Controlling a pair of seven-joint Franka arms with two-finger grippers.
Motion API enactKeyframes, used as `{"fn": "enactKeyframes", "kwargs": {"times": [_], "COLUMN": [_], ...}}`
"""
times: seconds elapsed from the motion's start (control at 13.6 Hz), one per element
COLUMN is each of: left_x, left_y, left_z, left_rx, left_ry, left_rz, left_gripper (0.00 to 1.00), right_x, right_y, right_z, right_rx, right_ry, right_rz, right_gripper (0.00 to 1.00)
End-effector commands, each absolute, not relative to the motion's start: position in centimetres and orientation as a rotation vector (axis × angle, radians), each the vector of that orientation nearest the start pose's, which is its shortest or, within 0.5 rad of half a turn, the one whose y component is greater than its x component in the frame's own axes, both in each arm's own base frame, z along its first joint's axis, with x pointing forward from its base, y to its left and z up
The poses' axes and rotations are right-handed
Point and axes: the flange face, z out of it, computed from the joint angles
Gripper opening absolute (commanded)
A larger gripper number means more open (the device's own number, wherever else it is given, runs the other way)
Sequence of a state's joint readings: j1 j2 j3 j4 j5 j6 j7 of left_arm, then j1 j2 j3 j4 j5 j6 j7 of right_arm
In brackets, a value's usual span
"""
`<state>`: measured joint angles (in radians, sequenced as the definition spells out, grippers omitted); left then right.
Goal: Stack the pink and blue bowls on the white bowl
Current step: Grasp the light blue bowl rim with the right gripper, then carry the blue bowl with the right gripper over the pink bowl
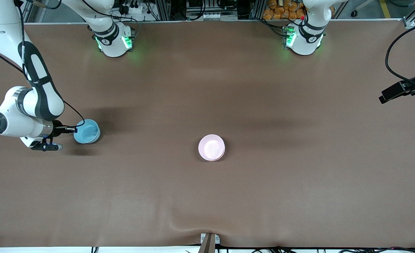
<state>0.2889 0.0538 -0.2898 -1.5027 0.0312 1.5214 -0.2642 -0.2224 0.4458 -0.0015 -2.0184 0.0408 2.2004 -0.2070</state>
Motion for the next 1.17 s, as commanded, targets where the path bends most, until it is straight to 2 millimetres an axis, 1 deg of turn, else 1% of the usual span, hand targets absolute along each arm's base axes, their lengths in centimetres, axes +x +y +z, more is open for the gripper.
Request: {"fn": "enactKeyframes", "kwargs": {"times": [0.0, 0.15, 0.22, 0.29, 0.37, 0.44, 0.51, 0.59, 0.66, 0.73, 0.81, 0.88, 0.95, 1.03, 1.1], "left_x": [55.9, 55.6, 55.5, 55.4, 55.2, 54.9, 54.5, 54.3, 53.9, 53.7, 53.2, 53.0, 52.9, 53.0, 53.0], "left_y": [0.7, 0.7, 0.7, 0.6, 0.6, 0.3, 0.1, -0.1, 0.3, 0.5, 0.9, 0.9, 1.0, 1.1, 1.0], "left_z": [63.1, 63.3, 63.5, 63.5, 63.8, 64.1, 64.3, 64.4, 64.6, 64.4, 64.8, 64.6, 64.7, 64.5, 64.5], "left_rx": [-3.094, -3.098, -3.098, -3.098, -3.097, -3.1, -3.099, -3.099, -3.098, -3.098, -3.098, -3.097, -3.096, -3.096, -3.096], "left_ry": [-0.388, -0.339, -0.336, -0.336, -0.336, -0.331, -0.333, -0.329, -0.341, -0.343, -0.355, -0.355, -0.36, -0.36, -0.357], "left_rz": [0.027, 0.033, 0.031, 0.036, 0.031, 0.022, 0.018, 0.018, 0.013, 0.023, 0.013, 0.02, 0.02, 0.023, 0.025], "left_gripper": [1.0, 1.0, 1.0, 1.0, 1.0, 1.0, 1.0, 1.0, 1.0, 1.0, 1.0, 1.0, 1.0, 1.0, 1.0], "right_x": [57.2, 58.0, 58.4, 58.9, 59.4, 60.2, 60.9, 61.6, 62.0, 62.2, 62.3, 62.3, 62.1, 62.1, 62.2], "right_y": [-10.8, -10.2, -9.2, -8.0, -6.0, -4.1, -1.5, 1.6, 5.1, 8.3, 11.2, 14.4, 17.5, 19.9, 21.8], "right_z": [23.6, 26.4, 27.3, 27.8, 28.2, 29.1, 29.8, 30.9, 31.7, 32.3, 32.9, 33.8, 34.2, 34.5, 33.8], "right_rx": [-2.981, -2.89, -2.847, -2.83, -2.814, -2.787, -2.779, -2.794, -2.803, -2.806, -2.796, -2.756, -2.725, -2.713, -2.707], "right_ry": [0.059, 0.1, 0.109, 0.101, 0.082, 0.095, 0.165, 0.241, 0.292, 0.336, 0.39, 0.443, 0.476, 0.516, 0.577], "right_rz": [0.383, 0.434, 0.443, 0.431, 0.416, 0.389, 0.392, 0.394, 0.397, 0.398, 0.403, 0.403, 0.4, 0.369, 0.346], "right_gripper": [0.0, 0.0, 0.0, 0.0, 0.0, 0.0, 0.0, 0.0, 0.0, 0.0, 0.0, 0.0, 0.0, 0.0, 0.0]}}
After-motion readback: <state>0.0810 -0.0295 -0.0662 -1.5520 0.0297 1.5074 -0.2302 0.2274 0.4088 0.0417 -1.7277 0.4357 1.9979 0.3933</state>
